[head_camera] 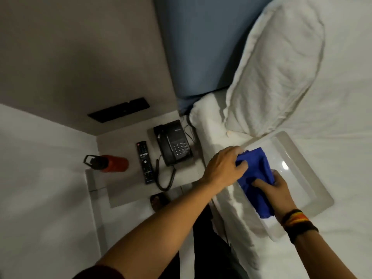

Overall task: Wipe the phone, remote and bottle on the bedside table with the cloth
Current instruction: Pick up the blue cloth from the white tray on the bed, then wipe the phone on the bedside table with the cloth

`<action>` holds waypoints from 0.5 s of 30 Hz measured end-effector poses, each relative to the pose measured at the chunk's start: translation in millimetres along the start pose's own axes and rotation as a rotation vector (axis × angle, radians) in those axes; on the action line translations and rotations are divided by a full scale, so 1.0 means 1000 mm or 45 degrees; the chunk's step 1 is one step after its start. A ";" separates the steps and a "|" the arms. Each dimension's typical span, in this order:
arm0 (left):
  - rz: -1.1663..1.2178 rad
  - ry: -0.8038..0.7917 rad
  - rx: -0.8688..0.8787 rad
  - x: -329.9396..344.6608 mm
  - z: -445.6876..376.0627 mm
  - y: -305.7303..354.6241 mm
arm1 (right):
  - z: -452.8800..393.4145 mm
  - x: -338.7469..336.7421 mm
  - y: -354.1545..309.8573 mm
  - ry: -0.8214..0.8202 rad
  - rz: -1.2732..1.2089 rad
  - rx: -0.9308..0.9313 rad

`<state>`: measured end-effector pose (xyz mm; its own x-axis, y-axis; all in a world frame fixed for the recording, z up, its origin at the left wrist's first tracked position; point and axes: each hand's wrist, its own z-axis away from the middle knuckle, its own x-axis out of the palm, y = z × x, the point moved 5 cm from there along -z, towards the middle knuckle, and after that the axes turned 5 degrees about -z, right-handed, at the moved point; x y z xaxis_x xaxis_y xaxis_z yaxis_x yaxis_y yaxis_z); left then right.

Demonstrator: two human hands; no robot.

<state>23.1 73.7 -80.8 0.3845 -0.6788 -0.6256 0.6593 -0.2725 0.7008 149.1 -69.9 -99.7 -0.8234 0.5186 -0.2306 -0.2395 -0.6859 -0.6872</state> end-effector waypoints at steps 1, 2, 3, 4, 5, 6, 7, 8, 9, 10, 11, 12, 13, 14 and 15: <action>0.103 0.022 -0.041 -0.013 0.003 -0.015 | 0.004 0.014 -0.011 -0.055 -0.016 -0.014; 0.205 0.046 -0.088 -0.026 0.005 -0.032 | 0.009 0.030 -0.021 -0.126 -0.040 -0.021; 0.300 0.062 -0.138 -0.037 0.008 -0.047 | 0.013 0.047 -0.030 -0.207 -0.083 -0.019; 0.381 0.080 -0.180 -0.048 0.012 -0.065 | 0.016 0.069 -0.039 -0.301 -0.132 -0.003; 0.439 0.107 -0.214 -0.057 0.016 -0.084 | 0.019 0.092 -0.045 -0.388 -0.170 0.029; 0.482 0.147 -0.249 -0.064 0.021 -0.103 | 0.018 0.115 -0.050 -0.443 -0.182 0.067; 0.522 0.210 -0.291 -0.069 0.026 -0.124 | 0.016 0.136 -0.053 -0.462 -0.168 0.094; 0.561 0.298 -0.348 -0.074 0.032 -0.143 | 0.010 0.155 -0.056 -0.451 -0.152 0.107; 0.595 0.407 -0.427 -0.078 0.038 -0.166 | 0.000 0.174 -0.057 -0.414 -0.126 0.107; 0.600 0.514 -0.519 -0.079 0.043 -0.191 | -0.014 0.192 -0.057 -0.362 -0.064 0.096; 0.565 0.594 -0.618 -0.077 0.048 -0.217 | -0.030 0.209 -0.058 -0.302 0.044 0.058; 0.513 0.627 -0.707 -0.071 0.053 -0.241 | -0.046 0.225 -0.062 -0.239 0.199 -0.020; 0.489 0.609 -0.771 -0.063 0.057 -0.261 | -0.058 0.240 -0.071 -0.177 0.372 -0.132; 0.499 0.574 -0.813 -0.050 0.060 -0.281 | -0.071 0.257 -0.079 -0.137 0.539 -0.261; 0.525 0.539 -0.844 -0.037 0.060 -0.296 | -0.084 0.276 -0.088 -0.123 0.668 -0.397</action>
<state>-225.6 138.5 -244.6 0.7941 -0.2906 -0.5339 0.6038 0.4777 0.6381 -14.3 176.3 -160.9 -0.8372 0.0940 -0.5388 0.3596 -0.6475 -0.6718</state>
